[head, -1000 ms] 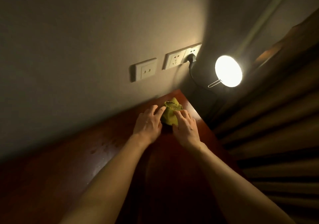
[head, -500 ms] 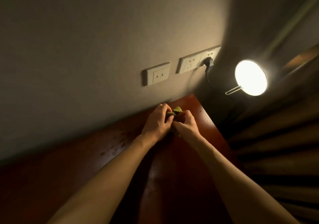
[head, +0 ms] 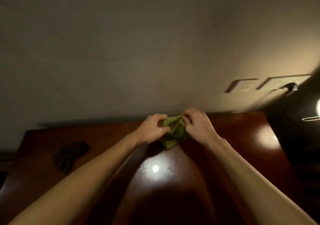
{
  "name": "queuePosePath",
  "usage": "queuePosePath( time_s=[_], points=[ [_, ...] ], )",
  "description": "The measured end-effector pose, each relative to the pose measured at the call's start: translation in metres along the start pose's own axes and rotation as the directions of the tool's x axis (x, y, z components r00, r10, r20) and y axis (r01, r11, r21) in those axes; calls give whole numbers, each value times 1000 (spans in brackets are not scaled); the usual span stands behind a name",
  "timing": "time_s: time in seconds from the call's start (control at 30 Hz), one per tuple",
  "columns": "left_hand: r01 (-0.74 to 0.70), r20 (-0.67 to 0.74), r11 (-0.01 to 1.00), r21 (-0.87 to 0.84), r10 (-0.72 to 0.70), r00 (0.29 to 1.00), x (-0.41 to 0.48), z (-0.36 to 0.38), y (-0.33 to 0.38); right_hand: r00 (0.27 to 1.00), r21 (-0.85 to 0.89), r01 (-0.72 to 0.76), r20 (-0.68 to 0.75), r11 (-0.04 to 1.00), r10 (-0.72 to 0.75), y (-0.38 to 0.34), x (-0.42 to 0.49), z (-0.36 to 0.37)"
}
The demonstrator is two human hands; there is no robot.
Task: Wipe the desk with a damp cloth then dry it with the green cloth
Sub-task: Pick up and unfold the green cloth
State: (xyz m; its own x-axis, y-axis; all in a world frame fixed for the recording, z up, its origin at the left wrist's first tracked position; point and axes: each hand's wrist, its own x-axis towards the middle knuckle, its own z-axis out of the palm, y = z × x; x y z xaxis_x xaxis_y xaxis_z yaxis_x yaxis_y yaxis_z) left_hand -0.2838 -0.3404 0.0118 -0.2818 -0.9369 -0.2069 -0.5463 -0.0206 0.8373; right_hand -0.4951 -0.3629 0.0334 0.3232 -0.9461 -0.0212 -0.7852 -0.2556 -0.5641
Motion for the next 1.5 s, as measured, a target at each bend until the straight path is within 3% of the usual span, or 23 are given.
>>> queuePosePath(
  time_s=[0.1, 0.2, 0.3, 0.37, 0.43, 0.5, 0.6, 0.67, 0.73, 0.8, 0.9, 1.03, 1.17, 1.23, 1.3, 1.33, 1.37, 1.43, 1.5],
  points=[
    [155, -115, 945, -288, -195, 974, -53, -40, -40, 990, 278, -144, 37, 950, 139, -68, 1, 48],
    [198, -204, 850, -488, -332, 921, -108, -81, -79, 981, 392, -192, 88, 900, 171, -133, -2, 110],
    [273, -93, 660, -699, -464, 881, -161, -114, -118, 985, 474, -166, 117, 865, 126, -197, -7, 175],
    [341, 19, 593, -729, -480, 877, -198, -134, -149, 984, 490, -147, 159, 859, 78, -235, -13, 216],
    [382, 26, 566, -730, -536, 844, -232, -150, -183, 976, 470, -137, 217, 872, 37, -270, -20, 253],
    [403, -58, 571, -715, -623, 780, -262, -165, -211, 965, 457, -157, 259, 876, 38, -300, -26, 282],
    [422, -183, 630, -652, -671, 719, -302, -184, -236, 928, 409, -283, 344, 868, 140, -332, -28, 316],
    [465, -258, 702, -540, -663, 702, -323, -191, -255, 898, 203, -312, 383, 928, 218, -340, -24, 336],
    [470, -312, 762, -446, -625, 716, -334, -191, -269, 910, -115, -150, 372, 982, 183, -335, -20, 353],
    [441, -361, 777, -450, -609, 706, -336, -189, -277, 933, -279, -13, 342, 960, 112, -329, -15, 361],
    [385, -381, 745, -544, -629, 678, -324, -185, -279, 969, -311, 21, 240, 950, 58, -314, -4, 359],
    [330, -288, 639, -695, -668, 687, -294, -181, -270, 979, -316, -141, 96, 938, 179, -274, 9, 336],
    [345, -113, 427, -836, -749, 653, -270, -183, -254, 907, -343, -410, -57, 845, 417, -231, 10, 299],
    [353, -12, 324, -878, -751, 660, -264, -185, -248, 917, -352, -398, -155, 847, 367, -221, 12, 292],
    [371, 44, 297, -880, -727, 686, -258, -189, -248, 941, -217, -291, -241, 932, 238, -232, 15, 298],
    [391, 63, 315, -865, -705, 707, -257, -192, -249, 957, -72, -227, -203, 971, 209, -245, 17, 304],
    [402, 76, 348, -847, -670, 738, -256, -195, -249, 976, 116, -198, -71, 973, 207, -262, 21, 311],
    [365, 62, 412, -835, -589, 806, -254, -201, -255, 933, 452, -307, 318, 838, 170, -297, 27, 320],
    [350, 41, 461, -815, -557, 830, -257, -212, -260, 881, 523, -345, 468, 779, 76, -315, 37, 329]
  ],
)
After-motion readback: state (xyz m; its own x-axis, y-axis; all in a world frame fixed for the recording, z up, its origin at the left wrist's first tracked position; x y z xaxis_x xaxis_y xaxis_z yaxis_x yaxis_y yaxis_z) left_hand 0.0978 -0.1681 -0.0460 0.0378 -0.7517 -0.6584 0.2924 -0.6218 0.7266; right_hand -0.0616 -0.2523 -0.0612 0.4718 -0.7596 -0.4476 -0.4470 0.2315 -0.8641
